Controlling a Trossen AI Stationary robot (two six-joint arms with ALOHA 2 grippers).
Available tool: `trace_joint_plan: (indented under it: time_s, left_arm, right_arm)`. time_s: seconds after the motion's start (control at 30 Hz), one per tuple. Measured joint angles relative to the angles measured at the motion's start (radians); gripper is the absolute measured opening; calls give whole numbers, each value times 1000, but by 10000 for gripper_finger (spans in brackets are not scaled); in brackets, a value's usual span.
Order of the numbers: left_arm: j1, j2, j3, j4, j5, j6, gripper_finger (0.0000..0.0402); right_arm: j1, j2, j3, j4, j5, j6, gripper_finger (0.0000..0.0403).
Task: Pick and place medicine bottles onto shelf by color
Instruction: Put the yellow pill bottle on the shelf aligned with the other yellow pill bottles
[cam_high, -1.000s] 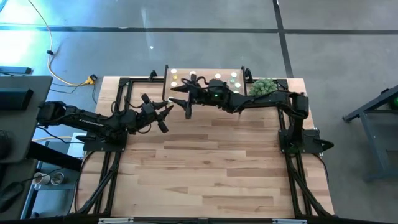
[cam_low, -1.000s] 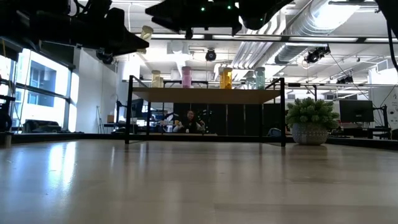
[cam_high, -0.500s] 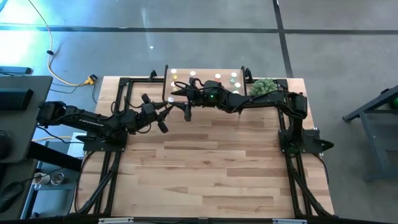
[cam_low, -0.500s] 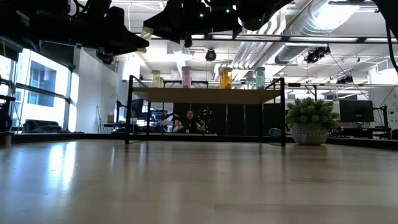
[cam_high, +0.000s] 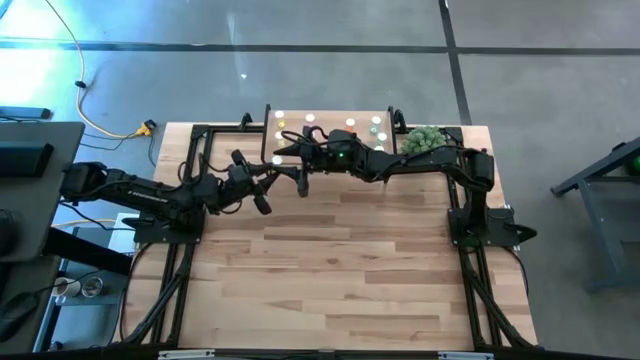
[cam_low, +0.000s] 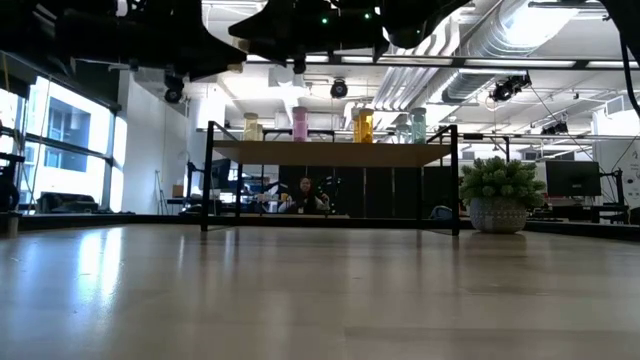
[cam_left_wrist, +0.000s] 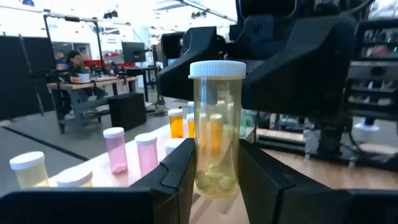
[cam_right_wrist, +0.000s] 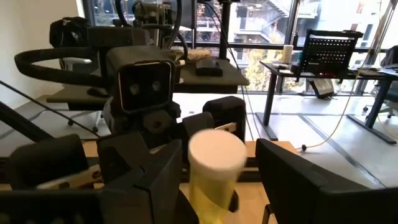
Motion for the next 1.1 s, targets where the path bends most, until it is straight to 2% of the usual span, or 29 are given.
trace_joint_plan:
  time_s: [0.13, 0.33, 0.67, 0.97, 1.1]
  left_arm:
    - [0, 13, 17, -2, -7, 46, 95]
    - [0, 20, 17, -43, -52, 38, 95]
    - [1, 20, 16, -48, -63, 38, 95]
    - [0, 20, 16, -48, -61, 38, 95]
    - [0, 20, 16, -48, -60, 38, 95]
  right_arm:
    - [3, 0, 0, 0, -1, -1, 197]
    - [2, 0, 0, 0, -3, -1, 197]
    - [2, 0, 0, -18, -2, 17, 194]
    - [1, 0, 0, -21, 4, 16, 133]
    - [1, 0, 0, -22, 4, 15, 117]
